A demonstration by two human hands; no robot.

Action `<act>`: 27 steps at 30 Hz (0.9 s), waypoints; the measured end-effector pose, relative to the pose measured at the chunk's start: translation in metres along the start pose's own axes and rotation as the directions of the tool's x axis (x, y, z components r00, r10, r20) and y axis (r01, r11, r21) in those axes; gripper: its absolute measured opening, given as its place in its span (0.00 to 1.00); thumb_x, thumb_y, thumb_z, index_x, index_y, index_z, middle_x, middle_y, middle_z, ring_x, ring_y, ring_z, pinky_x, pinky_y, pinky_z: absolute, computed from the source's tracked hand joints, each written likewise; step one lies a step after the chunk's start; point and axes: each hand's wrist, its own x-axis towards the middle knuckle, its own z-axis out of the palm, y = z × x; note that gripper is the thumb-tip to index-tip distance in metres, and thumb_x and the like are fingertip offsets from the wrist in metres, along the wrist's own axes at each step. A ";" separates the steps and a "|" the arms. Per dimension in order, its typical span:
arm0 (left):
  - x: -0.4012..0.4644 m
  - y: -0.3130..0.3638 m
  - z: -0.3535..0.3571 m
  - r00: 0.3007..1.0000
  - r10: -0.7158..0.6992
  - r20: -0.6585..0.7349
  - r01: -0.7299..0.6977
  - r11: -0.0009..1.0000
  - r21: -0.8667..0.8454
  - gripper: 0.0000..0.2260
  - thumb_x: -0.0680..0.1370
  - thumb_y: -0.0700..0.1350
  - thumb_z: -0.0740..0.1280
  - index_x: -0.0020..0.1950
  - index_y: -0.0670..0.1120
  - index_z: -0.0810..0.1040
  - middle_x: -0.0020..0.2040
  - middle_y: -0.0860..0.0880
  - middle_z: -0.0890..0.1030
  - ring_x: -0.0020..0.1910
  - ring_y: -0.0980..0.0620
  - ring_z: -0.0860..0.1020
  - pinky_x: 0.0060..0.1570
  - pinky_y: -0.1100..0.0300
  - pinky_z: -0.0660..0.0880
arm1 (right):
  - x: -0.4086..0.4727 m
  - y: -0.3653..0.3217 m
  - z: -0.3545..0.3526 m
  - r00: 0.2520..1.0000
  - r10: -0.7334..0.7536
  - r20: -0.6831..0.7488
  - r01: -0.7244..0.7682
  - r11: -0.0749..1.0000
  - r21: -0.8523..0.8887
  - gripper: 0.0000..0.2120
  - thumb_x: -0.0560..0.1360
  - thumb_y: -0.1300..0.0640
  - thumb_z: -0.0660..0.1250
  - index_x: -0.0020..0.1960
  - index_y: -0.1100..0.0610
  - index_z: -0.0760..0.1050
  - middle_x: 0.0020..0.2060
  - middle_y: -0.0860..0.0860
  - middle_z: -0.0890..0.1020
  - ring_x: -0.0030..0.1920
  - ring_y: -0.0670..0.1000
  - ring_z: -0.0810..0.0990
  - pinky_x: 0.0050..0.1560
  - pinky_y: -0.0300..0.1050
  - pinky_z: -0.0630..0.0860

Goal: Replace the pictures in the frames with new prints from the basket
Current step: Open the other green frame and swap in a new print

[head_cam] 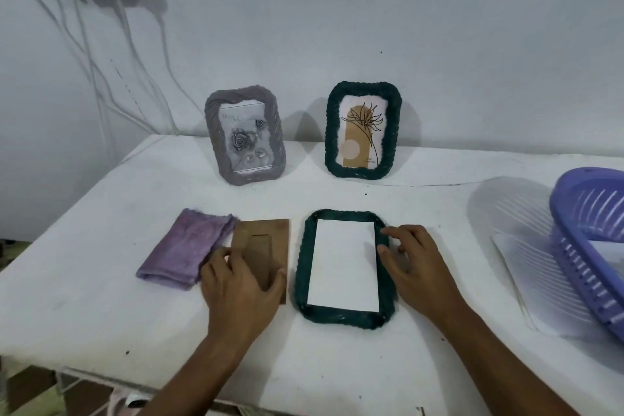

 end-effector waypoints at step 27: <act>-0.026 0.078 -0.012 0.997 -0.024 0.070 0.049 0.929 -0.368 0.24 0.72 0.57 0.69 0.62 0.45 0.73 0.65 0.49 0.70 0.65 0.47 0.65 0.64 0.51 0.64 | -0.002 0.005 0.000 0.999 0.019 -0.042 -0.016 0.998 0.063 0.11 0.77 0.62 0.63 0.56 0.54 0.78 0.48 0.46 0.76 0.45 0.42 0.76 0.45 0.27 0.69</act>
